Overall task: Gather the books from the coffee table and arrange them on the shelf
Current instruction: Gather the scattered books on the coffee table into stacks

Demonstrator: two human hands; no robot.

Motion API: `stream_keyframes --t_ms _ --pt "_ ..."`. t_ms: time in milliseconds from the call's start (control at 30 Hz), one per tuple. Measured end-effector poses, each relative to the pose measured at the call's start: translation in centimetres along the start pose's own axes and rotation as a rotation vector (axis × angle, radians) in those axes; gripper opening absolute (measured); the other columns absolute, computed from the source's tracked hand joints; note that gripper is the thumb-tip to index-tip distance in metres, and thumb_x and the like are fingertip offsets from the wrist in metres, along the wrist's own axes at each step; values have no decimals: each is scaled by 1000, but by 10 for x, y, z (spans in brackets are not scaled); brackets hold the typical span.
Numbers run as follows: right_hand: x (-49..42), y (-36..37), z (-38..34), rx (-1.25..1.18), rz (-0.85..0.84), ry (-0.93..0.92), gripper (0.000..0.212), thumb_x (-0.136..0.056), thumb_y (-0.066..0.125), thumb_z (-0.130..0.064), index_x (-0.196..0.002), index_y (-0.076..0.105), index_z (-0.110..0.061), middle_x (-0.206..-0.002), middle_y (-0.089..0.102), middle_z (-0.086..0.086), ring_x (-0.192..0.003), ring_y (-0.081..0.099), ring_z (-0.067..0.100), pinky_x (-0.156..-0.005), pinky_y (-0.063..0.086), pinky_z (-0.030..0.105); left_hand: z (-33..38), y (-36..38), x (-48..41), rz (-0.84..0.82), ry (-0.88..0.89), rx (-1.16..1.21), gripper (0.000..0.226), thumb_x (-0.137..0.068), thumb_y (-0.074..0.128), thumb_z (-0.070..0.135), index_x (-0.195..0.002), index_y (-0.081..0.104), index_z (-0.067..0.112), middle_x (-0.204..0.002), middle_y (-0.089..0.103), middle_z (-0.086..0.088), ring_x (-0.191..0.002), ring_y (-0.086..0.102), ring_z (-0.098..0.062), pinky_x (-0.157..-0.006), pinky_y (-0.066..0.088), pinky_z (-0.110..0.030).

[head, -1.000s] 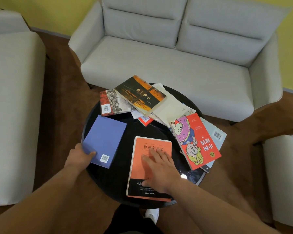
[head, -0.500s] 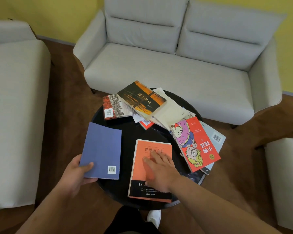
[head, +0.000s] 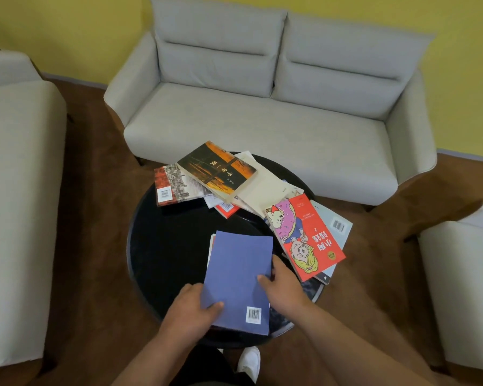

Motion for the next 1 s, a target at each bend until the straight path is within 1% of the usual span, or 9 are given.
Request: stream_keyframes --t_ms 67,167,300,533,667,767,833,900,1000 --pt "-2 0 8 79 14 6 45 -103 56 -23 -146 42 -28 -140 52 0 -131 54 24 -105 52 43 -3 2 -10 66 -8 -171 49 -86 61 53 -123 54 23 -119 50 3 -101 56 -9 -89 51 -30" --pt "-4 1 15 -23 -15 76 33 -106 50 -26 -138 47 -31 -139 52 -1 -124 56 22 -97 55 40 -5 4 -26 16 -97 138 76 -91 59 49 -152 28 16 -148 42 -5 -126 52 -22 -102 46 -37" --pt "-1 3 14 -159 -78 130 40 -109 43 -24 -148 40 -33 -140 50 -8 -127 52 19 -96 49 37 6 9 -35 -155 -84 416 47 -103 43 37 -148 31 36 -129 59 5 -111 62 -18 -100 49 -45" --pt "-6 5 14 -134 -96 110 34 -110 41 -26 -142 40 -35 -133 51 -10 -112 52 11 -85 48 26 12 18 -41 -39 -17 346 34 -102 42 23 -134 44 36 -125 58 3 -107 59 -15 -88 48 -36" --pt "-15 -16 18 -130 -91 107 37 -107 50 -30 -143 45 -29 -140 53 -5 -122 54 18 -100 51 37 21 9 -53 211 67 -14 74 -93 57 30 -156 18 26 -163 16 -1 -150 18 -27 -119 24 -47" --pt "-32 -53 21 -9 168 101 43 -103 56 -30 -145 49 -19 -142 56 2 -121 57 22 -93 54 34 41 19 -66 186 405 -546 83 -83 30 66 -156 8 34 -165 -5 2 -152 -8 -21 -122 -4 -43" --pt "-46 -83 27 106 305 104 40 -102 58 -28 -140 53 -16 -137 60 5 -116 61 24 -87 53 32 43 32 -70 149 461 -725 86 -81 27 74 -156 10 36 -165 -4 1 -152 -6 -23 -119 -13 -43" --pt "-63 -110 38 269 366 153 42 -98 60 -37 -135 53 -18 -133 63 5 -114 65 27 -94 56 42 39 40 -72 173 457 -794 86 -79 37 75 -153 29 32 -163 20 -5 -151 15 -28 -117 -10 -45" --pt "-90 -136 66 471 322 273 54 -86 59 -60 -125 51 -24 -125 65 4 -110 66 27 -96 56 50 36 42 -75 185 454 -829 85 -75 45 75 -145 47 27 -154 42 -8 -144 35 -30 -115 -3 -47"
Point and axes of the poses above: each hand's wrist, its own x-axis away from the middle knuckle, its own y-axis out of the palm, z = x × y, the point moved 2 cm from there along -x, towards the middle knuckle
